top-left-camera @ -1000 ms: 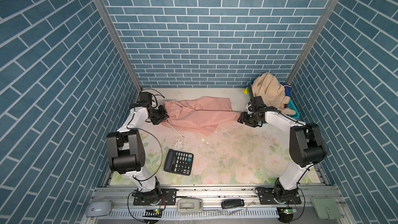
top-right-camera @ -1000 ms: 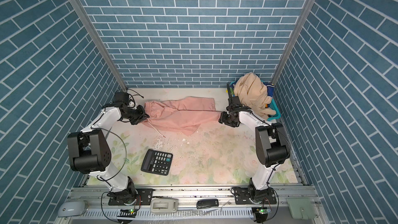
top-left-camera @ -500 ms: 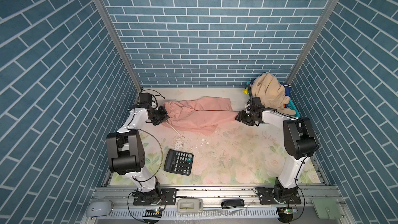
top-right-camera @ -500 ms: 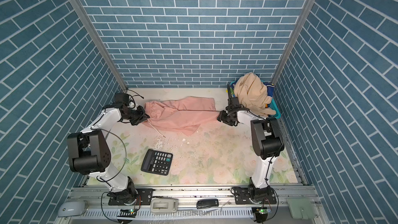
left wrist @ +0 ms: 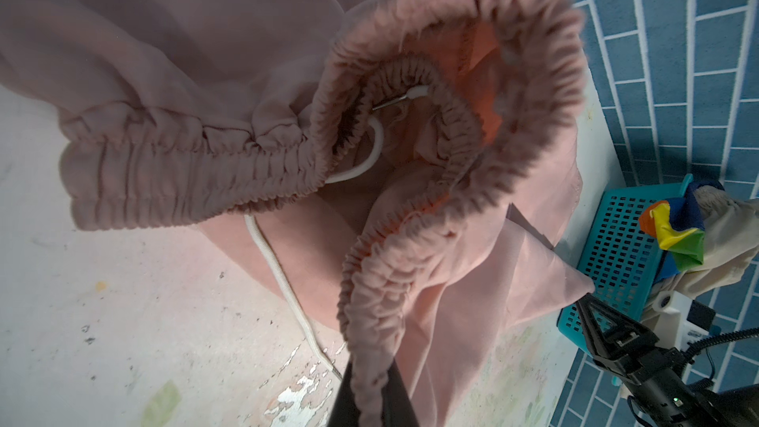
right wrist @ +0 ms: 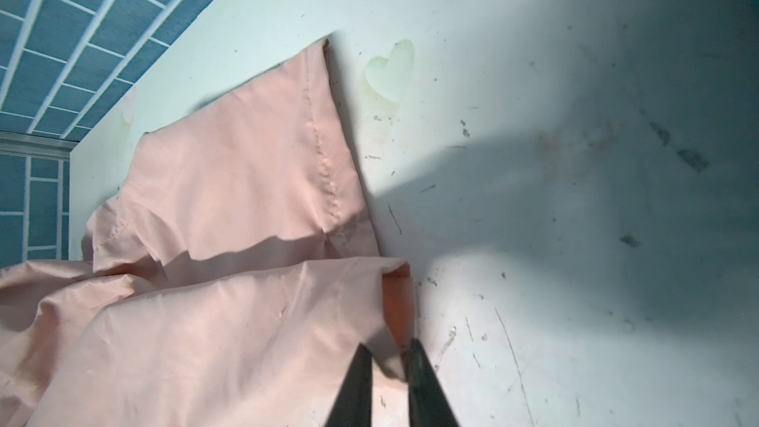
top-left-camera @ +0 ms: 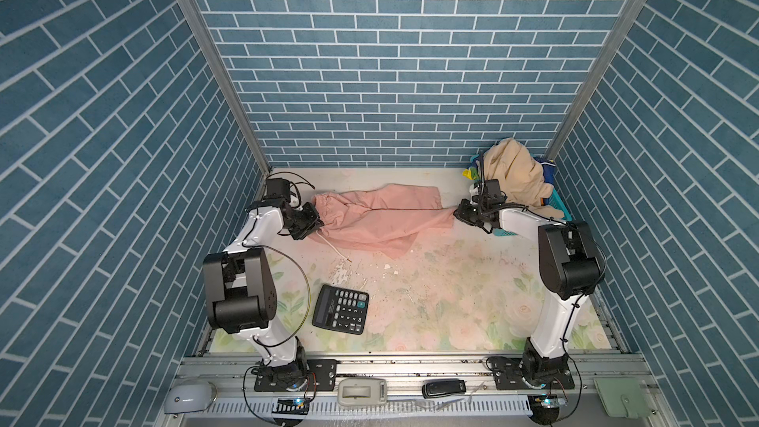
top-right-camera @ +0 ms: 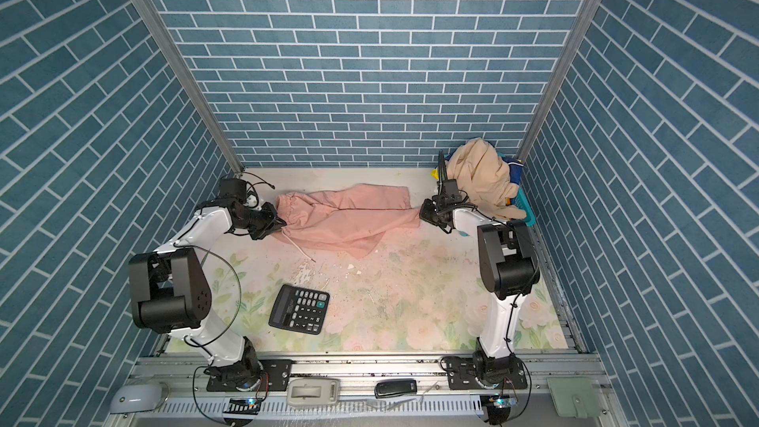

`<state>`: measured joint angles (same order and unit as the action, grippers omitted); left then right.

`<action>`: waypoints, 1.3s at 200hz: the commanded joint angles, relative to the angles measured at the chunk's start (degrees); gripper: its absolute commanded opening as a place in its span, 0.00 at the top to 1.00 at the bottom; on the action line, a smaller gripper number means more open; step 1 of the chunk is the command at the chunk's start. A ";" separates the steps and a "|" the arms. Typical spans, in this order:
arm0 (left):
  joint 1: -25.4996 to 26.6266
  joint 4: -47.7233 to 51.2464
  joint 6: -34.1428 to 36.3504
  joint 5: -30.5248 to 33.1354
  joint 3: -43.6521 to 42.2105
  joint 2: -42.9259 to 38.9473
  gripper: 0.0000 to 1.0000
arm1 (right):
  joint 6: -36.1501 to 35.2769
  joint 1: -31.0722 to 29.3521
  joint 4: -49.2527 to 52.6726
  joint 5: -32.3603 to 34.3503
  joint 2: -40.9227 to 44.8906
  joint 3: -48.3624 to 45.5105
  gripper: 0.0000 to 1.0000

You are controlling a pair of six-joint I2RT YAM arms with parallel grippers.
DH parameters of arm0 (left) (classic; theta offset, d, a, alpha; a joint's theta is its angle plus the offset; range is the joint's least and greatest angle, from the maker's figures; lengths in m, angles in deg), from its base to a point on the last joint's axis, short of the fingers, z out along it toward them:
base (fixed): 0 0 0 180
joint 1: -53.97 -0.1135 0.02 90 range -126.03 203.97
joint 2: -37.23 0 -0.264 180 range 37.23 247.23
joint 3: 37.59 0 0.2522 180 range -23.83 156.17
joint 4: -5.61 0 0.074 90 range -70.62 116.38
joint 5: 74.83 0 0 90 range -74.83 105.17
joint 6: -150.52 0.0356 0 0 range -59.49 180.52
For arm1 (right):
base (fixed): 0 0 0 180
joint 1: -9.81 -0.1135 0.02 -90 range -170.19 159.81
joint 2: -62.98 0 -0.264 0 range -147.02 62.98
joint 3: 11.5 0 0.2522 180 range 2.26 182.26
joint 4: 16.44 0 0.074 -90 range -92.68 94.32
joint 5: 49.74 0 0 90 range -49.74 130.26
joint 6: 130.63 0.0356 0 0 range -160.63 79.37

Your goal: Fold and stack the shorts

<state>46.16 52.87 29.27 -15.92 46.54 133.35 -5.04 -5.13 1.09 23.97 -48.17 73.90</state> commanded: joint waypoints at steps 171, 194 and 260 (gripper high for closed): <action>0.61 -0.18 0.75 -0.04 -1.29 -0.25 1.00 | 1.72 1.91 -5.87 -1.50 -5.63 1.66 0.73; 0.70 -0.32 0.64 0.07 -1.21 -0.03 1.00 | 2.55 1.93 -7.72 -2.43 -6.64 1.45 0.72; 1.31 -0.04 0.66 0.64 -0.72 0.83 1.00 | 6.83 1.84 -15.28 -6.18 -9.77 0.18 0.67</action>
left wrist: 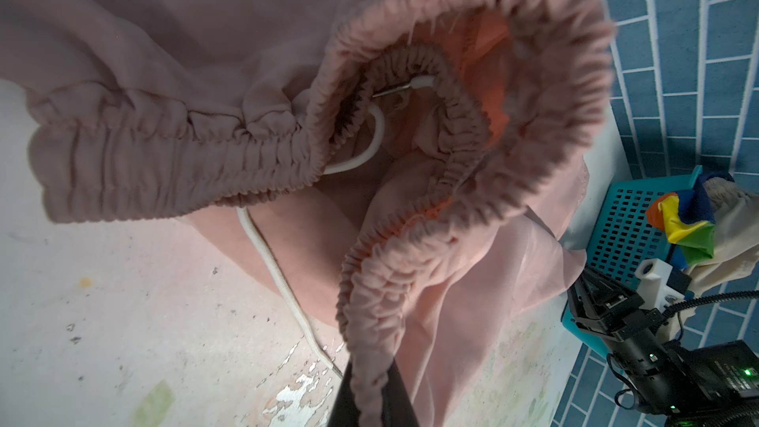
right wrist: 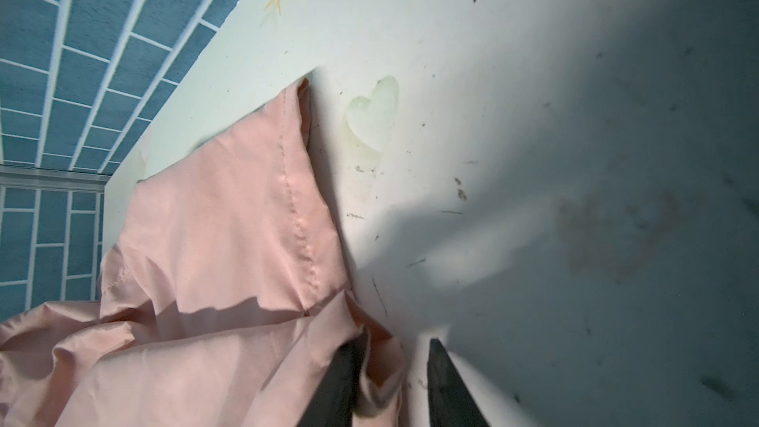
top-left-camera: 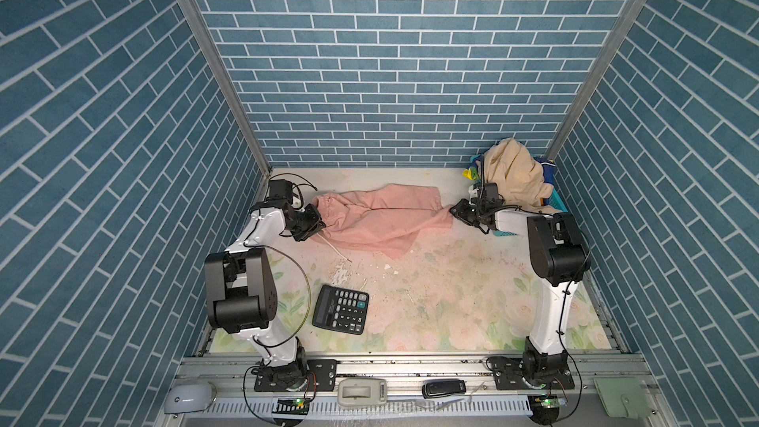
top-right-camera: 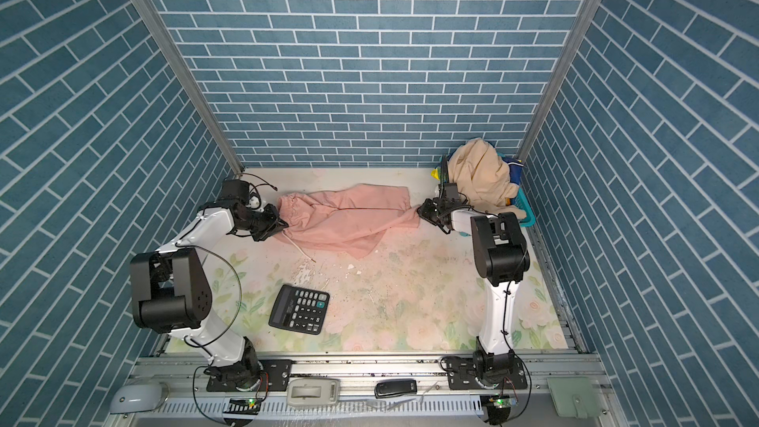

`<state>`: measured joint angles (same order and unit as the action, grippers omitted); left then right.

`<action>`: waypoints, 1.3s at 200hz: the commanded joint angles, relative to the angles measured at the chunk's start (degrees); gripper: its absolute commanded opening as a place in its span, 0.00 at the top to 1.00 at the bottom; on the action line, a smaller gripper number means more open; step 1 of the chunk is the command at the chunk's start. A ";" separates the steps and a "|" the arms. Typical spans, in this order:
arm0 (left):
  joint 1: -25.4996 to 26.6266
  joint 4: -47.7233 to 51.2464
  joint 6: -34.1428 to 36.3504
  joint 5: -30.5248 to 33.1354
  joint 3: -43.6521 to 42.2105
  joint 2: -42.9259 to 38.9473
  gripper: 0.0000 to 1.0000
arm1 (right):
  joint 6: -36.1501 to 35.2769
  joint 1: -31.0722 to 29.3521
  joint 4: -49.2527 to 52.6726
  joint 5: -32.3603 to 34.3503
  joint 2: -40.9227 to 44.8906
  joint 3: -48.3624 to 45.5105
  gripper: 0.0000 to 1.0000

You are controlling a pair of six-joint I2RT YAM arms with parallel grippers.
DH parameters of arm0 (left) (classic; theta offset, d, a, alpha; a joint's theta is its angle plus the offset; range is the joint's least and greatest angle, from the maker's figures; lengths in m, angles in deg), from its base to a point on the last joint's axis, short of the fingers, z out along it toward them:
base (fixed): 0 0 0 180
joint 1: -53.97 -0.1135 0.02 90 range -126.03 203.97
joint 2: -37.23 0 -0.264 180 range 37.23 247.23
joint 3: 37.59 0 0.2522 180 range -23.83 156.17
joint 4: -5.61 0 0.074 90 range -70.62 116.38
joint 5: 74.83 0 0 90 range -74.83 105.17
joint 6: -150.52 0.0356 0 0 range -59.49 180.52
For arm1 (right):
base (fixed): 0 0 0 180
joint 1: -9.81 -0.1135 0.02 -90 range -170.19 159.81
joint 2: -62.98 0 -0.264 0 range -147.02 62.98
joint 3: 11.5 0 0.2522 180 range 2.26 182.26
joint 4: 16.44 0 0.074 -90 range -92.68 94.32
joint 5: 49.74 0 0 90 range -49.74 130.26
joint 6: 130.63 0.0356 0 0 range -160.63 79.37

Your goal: Fold and stack the shorts

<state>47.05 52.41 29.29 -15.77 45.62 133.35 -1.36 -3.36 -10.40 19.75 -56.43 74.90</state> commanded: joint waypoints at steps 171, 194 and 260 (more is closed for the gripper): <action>0.27 5.71 1.30 -0.65 8.36 -2.19 1.00 | -7.73 0.16 15.49 6.30 13.97 5.03 1.00; -0.19 7.65 0.26 -1.43 14.57 -2.35 1.00 | -9.46 0.90 21.61 8.33 18.74 9.52 1.00; -0.46 4.59 -9.41 -4.44 28.75 -2.80 1.00 | -8.86 4.30 33.38 7.60 24.64 28.25 1.00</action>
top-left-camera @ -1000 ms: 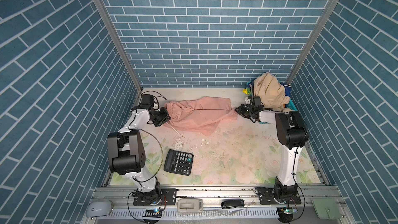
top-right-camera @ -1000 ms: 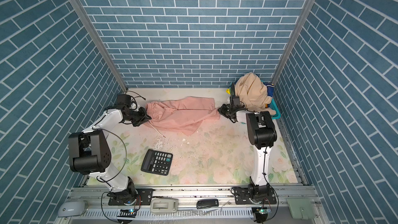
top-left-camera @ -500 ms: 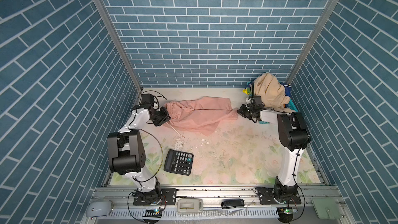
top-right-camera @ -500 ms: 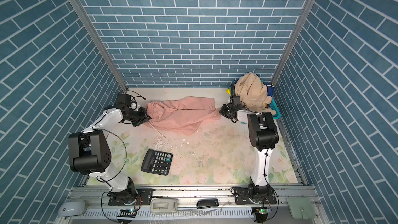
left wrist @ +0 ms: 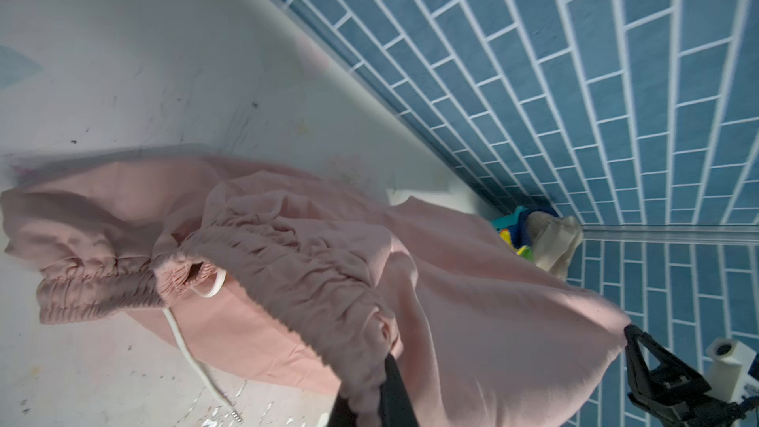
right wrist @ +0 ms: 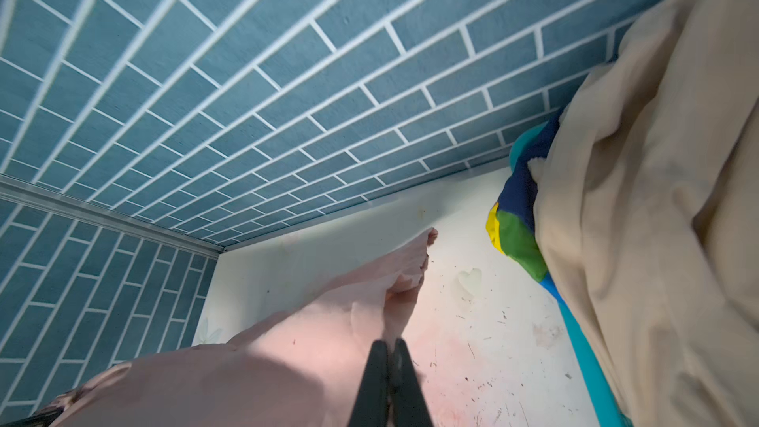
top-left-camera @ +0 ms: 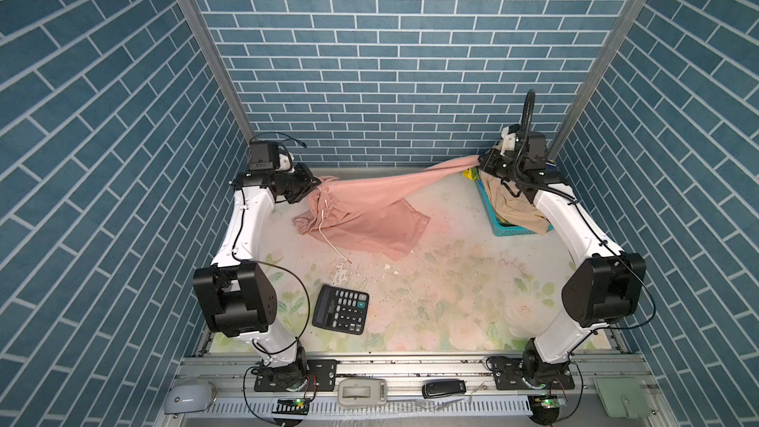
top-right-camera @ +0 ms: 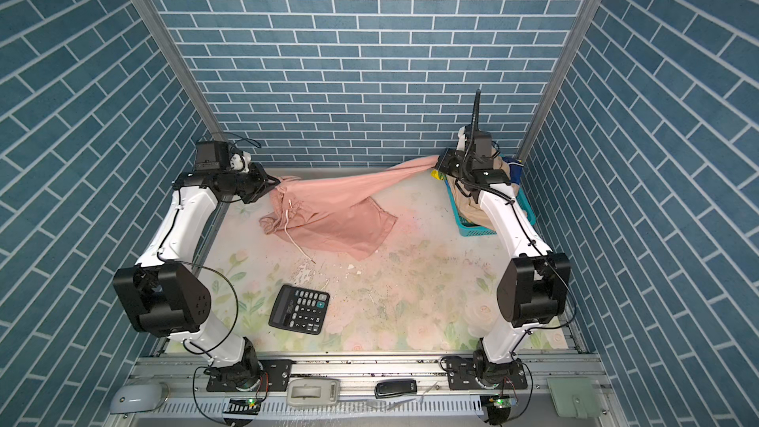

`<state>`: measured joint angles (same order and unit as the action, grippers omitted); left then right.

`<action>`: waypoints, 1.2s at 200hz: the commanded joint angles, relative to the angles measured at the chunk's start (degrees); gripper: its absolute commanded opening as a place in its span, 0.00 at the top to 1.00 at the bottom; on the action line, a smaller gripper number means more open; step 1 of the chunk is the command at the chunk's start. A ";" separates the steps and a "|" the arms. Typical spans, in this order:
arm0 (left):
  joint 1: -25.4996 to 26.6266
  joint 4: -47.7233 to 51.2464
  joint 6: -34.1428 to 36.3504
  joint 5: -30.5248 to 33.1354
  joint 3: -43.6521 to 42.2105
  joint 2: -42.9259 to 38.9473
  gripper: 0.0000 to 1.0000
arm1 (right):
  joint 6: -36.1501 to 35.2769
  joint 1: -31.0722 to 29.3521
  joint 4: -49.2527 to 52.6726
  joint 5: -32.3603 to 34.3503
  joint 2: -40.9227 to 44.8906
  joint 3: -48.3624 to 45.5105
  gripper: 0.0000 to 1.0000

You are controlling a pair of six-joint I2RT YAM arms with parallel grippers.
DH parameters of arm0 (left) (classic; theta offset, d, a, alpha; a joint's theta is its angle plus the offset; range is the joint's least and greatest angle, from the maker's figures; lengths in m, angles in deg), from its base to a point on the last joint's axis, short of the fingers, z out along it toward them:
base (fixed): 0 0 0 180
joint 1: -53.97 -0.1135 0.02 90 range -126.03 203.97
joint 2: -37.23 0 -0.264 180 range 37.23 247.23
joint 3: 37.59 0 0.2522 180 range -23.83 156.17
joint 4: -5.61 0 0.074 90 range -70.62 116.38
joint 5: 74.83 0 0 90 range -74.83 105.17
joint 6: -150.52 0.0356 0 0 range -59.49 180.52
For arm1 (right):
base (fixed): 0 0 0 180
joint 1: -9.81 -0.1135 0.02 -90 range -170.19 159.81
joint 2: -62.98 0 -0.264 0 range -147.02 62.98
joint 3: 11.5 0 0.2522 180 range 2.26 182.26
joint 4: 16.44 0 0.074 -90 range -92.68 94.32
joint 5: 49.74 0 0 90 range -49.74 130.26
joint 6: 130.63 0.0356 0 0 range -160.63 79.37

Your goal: Fold and stack the shorts

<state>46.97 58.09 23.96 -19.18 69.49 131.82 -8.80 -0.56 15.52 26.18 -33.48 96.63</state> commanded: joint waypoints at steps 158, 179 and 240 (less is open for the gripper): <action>-0.74 -7.47 -19.34 -6.39 24.02 -7.50 1.00 | 10.93 28.53 19.29 -17.83 -4.91 51.98 1.00; -1.43 -7.72 -16.33 -4.76 15.68 -4.92 1.00 | 1.96 21.90 23.26 -13.35 -10.78 48.32 1.00; -1.47 -9.14 -8.13 -4.05 2.68 10.27 1.00 | -6.91 12.73 27.74 -5.89 -34.93 54.79 1.00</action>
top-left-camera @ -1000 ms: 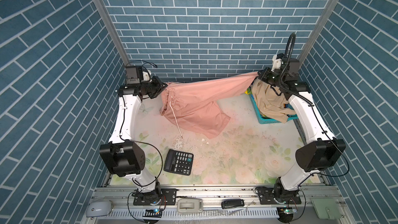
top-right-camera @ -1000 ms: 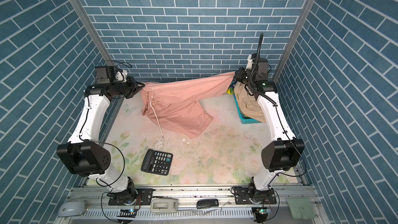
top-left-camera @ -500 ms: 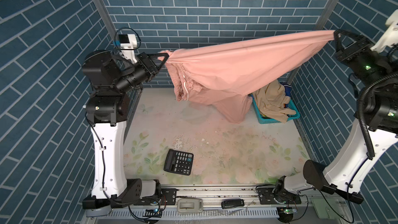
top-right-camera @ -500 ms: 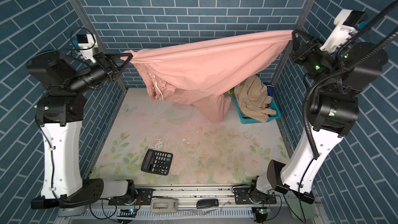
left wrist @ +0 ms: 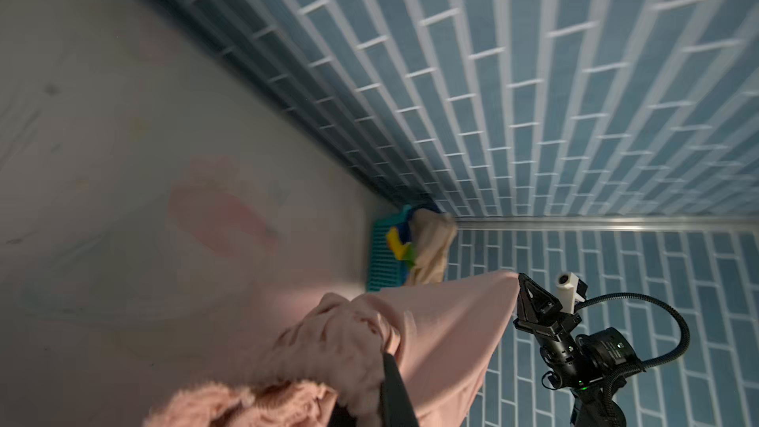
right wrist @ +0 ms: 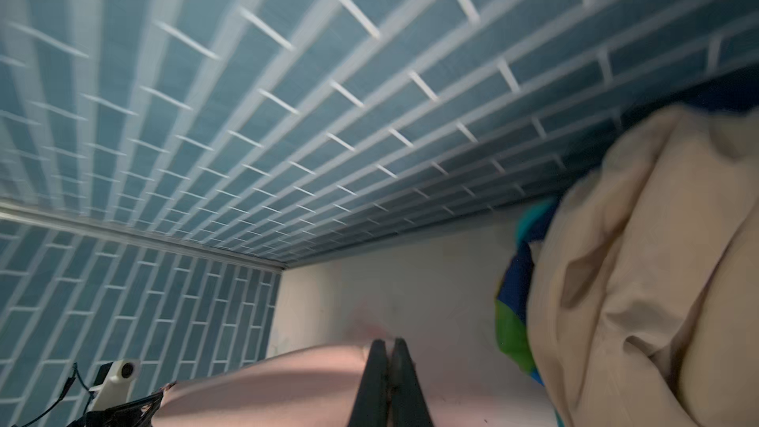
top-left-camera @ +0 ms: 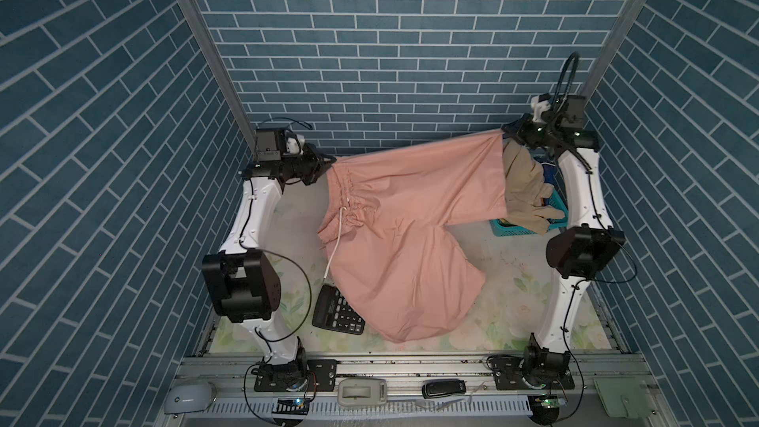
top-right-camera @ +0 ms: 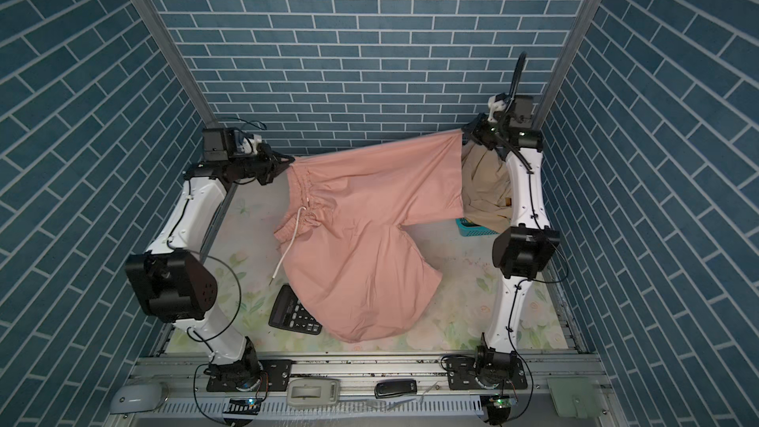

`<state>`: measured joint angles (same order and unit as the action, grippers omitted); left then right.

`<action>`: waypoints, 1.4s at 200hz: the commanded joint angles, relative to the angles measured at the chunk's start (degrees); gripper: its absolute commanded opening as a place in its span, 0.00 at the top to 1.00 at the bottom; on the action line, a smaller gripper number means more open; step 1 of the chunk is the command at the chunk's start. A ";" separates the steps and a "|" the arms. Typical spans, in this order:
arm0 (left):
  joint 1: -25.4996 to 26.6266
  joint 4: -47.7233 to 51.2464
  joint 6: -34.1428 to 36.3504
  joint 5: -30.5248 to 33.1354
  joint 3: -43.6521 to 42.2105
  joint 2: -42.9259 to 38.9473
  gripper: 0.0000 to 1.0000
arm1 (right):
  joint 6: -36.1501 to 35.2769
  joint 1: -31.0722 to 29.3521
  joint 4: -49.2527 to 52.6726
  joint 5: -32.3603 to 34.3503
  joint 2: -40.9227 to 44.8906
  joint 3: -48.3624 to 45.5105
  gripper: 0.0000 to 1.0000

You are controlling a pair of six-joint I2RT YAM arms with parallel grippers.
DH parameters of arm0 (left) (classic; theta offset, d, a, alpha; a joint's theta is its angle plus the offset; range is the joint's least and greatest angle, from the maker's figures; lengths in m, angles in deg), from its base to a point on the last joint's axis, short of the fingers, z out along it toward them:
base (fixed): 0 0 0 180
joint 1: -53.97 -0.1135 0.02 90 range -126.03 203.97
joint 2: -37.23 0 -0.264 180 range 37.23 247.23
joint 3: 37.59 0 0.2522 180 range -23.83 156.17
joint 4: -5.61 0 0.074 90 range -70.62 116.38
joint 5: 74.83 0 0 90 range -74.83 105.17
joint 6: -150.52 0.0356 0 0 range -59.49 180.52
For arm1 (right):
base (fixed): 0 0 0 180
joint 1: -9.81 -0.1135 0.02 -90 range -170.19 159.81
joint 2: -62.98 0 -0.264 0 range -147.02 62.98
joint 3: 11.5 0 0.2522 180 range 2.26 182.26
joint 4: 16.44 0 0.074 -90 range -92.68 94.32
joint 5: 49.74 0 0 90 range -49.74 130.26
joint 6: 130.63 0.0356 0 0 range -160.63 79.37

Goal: Fold and stack the shorts
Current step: 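Lower the stretched shorts toward the table with both grippers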

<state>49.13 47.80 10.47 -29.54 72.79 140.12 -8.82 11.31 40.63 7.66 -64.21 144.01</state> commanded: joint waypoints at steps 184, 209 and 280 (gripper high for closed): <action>-6.93 4.35 10.10 2.06 16.39 23.50 0.99 | -6.26 -14.37 -17.27 17.00 31.31 -48.71 1.00; -9.42 1.57 10.50 2.35 9.35 20.73 1.00 | -2.96 -23.00 -22.63 18.62 38.62 -66.68 1.00; -13.18 2.72 15.13 4.72 -1.35 19.83 1.00 | 9.08 -41.30 -33.28 21.04 32.75 -86.16 1.00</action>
<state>36.94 50.99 23.06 -26.61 74.96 161.78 -5.65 -28.23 13.92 26.66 -27.73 58.97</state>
